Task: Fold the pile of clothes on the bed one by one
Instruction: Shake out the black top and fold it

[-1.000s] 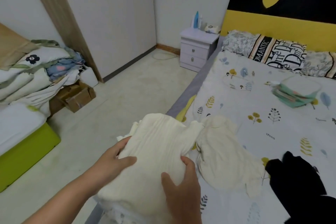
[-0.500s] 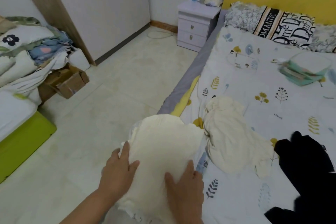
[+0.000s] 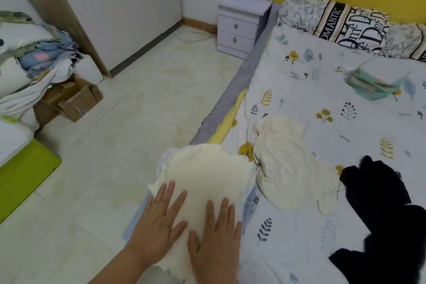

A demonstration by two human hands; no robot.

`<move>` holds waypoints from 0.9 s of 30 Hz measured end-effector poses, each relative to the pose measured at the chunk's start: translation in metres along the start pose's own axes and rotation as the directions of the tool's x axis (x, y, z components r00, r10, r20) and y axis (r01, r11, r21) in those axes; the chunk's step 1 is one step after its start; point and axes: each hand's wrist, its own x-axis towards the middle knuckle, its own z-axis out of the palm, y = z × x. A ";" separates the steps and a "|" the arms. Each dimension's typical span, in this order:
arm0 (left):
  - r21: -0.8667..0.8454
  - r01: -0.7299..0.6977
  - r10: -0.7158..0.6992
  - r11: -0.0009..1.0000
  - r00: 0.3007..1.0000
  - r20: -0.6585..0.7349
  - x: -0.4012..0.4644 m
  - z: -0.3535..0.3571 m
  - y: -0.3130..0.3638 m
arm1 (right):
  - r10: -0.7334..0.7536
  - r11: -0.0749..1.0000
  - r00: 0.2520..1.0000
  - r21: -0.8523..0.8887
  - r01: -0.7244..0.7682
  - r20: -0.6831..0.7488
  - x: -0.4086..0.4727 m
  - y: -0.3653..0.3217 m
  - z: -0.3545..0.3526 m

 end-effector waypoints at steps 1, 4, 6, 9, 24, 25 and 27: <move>0.013 0.012 -0.012 1.000 1.000 0.010 0.001 -0.001 -0.001 | 0.004 1.000 1.000 0.012 -0.004 -0.012 0.001 0.000 -0.001; 0.023 0.025 -0.026 0.999 0.999 0.039 0.005 -0.011 0.000 | -0.026 0.998 0.997 0.058 0.022 0.078 0.006 0.001 -0.009; 0.050 0.029 -0.031 0.998 0.999 0.042 0.006 -0.020 0.004 | -0.073 0.991 0.992 0.120 0.061 0.103 0.010 0.008 -0.010; 0.104 0.060 -0.063 0.993 0.998 0.025 0.008 -0.038 0.014 | -0.105 0.978 0.992 0.190 0.090 0.069 0.009 0.014 -0.025; -0.055 -0.223 0.225 0.973 0.974 0.027 0.032 -0.066 0.179 | -0.112 0.972 0.994 0.209 0.106 0.016 -0.020 0.153 -0.098; -0.047 -0.235 0.237 0.971 0.970 0.051 0.036 -0.059 0.193 | -0.089 0.970 0.996 0.231 0.080 0.027 -0.023 0.170 -0.101; -0.041 -0.253 0.255 0.967 0.962 0.100 0.044 -0.044 0.221 | -0.039 0.964 0.998 0.263 0.027 0.041 -0.029 0.207 -0.105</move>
